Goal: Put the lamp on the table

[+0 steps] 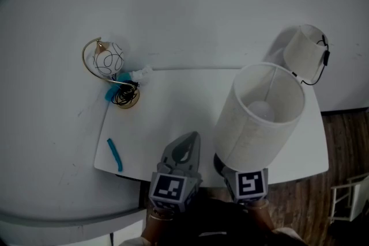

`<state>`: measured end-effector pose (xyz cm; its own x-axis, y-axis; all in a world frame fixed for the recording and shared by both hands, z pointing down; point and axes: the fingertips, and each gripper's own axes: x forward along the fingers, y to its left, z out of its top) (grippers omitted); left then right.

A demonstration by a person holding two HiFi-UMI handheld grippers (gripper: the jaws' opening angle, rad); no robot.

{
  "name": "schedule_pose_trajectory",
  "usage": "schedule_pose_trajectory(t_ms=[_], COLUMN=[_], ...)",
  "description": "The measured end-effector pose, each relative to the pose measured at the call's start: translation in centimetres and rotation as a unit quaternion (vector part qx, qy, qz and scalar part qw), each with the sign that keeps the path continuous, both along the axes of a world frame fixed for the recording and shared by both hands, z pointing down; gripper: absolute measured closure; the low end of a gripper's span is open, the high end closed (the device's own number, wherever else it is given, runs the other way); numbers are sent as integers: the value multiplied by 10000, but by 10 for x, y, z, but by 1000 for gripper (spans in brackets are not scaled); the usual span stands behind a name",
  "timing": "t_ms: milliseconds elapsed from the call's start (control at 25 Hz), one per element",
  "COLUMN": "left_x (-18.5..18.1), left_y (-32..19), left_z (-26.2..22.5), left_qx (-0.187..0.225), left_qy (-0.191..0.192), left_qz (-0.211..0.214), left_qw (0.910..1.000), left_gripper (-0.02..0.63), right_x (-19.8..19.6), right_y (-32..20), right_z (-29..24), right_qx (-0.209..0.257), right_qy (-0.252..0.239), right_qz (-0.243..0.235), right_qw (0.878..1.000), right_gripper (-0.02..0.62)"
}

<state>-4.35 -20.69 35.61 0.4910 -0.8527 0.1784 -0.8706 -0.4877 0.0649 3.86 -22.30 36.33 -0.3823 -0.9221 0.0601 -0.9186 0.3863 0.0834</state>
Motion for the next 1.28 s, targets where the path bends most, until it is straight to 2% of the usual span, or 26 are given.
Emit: schedule_pose_trajectory(t_ms=[480, 1280], left_x=[5, -14], left_y=[-20, -42], left_z=[4, 15], left_qx=[8, -144], left_qy=[-87, -95], left_qz=[128, 24], left_qw=[9999, 9998], left_gripper=[614, 614], right_x=[-1, -3], right_y=[-22, -58], right_z=[17, 41], right_qx=[-81, -234], right_qy=[-27, -151], right_qz=[9, 270], right_qw=[10000, 9992], right_gripper=[566, 566])
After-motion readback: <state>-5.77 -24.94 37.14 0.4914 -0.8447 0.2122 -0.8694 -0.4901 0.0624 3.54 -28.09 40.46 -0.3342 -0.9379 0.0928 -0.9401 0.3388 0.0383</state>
